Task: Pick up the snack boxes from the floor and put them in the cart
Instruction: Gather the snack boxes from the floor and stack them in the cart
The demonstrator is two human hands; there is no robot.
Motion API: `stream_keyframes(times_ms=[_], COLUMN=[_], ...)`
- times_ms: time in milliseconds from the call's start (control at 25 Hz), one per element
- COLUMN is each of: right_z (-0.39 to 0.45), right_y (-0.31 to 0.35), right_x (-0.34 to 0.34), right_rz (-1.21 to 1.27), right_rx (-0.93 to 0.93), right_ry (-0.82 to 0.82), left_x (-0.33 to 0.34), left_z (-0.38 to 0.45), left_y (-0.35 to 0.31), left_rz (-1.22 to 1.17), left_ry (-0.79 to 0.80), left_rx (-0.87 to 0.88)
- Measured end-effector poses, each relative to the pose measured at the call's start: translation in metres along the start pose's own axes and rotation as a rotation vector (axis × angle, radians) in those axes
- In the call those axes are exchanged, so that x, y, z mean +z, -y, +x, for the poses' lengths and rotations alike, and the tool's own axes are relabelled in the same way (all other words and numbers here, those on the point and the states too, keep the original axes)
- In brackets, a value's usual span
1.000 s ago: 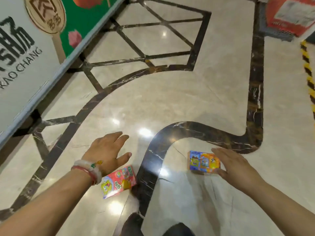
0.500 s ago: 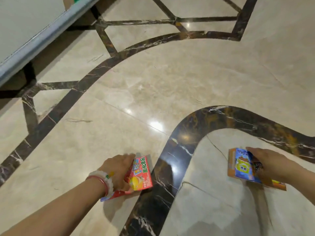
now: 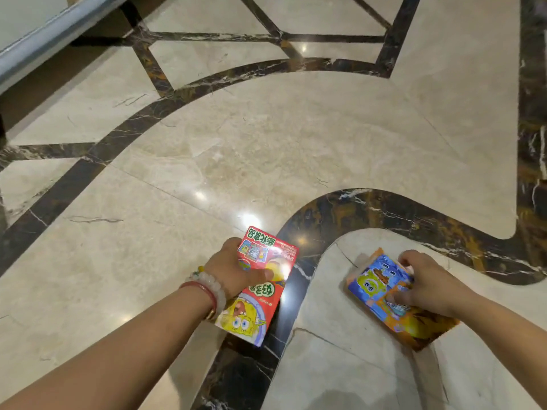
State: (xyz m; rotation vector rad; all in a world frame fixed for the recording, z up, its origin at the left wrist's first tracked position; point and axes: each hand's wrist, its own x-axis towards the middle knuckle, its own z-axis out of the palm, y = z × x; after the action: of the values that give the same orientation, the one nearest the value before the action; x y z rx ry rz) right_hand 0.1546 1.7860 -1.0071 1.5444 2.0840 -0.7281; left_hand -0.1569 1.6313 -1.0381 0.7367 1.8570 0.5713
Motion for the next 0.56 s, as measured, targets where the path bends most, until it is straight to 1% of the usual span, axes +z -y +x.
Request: stream_keyframes(times_ms=[40,120,160,200,280,320,360,400,440,560], right_z=[-0.001,-0.007,-0.013,-0.029,-0.055,-0.084,-0.105,-0.137,-0.145,-0.234], right_y=[0.011,0.024,0.033,0.039,0.052,0.058,0.063,0.065,0.07,0.069], right_x=[0.003,-0.003,-0.014,-0.023,-0.043,-0.063,-0.081,-0.105,-0.111,-0.198], right_rz=[0.235,0.804,1.011,1.132,1.3,1.383,1.45,1.496,1.524,1.603], right_rx=[0.039,0.09,0.095,0.117,0.117,0.154,0.148,0.151,0.153,0.151], right_ry=[0.027,0.079,0.127,0.156,0.176,0.216,0.227,0.224,0.202,0.151], left_x=[0.001,0.008,0.003,0.001,-0.005,-0.014,-0.021,-0.031,-0.034,-0.065], left_z=[0.002,0.005,-0.002,-0.016,-0.043,-0.069,-0.09,-0.119,-0.129,-0.213], left_y=[-0.006,-0.026,-0.042,-0.056,-0.08,-0.104,-0.127,-0.155,-0.162,-0.248], left_rz=[-0.109,-0.291,-0.363,-0.397,-0.428,-0.431,-0.462,-0.47,-0.507,-0.538], left_ry=[0.019,0.054,0.056,0.049,0.057,0.074,0.072,0.066,0.062,0.118], left_rx=[-0.027,-0.037,-0.054,-0.098,-0.113,-0.137,-0.138,-0.154,-0.139,-0.084])
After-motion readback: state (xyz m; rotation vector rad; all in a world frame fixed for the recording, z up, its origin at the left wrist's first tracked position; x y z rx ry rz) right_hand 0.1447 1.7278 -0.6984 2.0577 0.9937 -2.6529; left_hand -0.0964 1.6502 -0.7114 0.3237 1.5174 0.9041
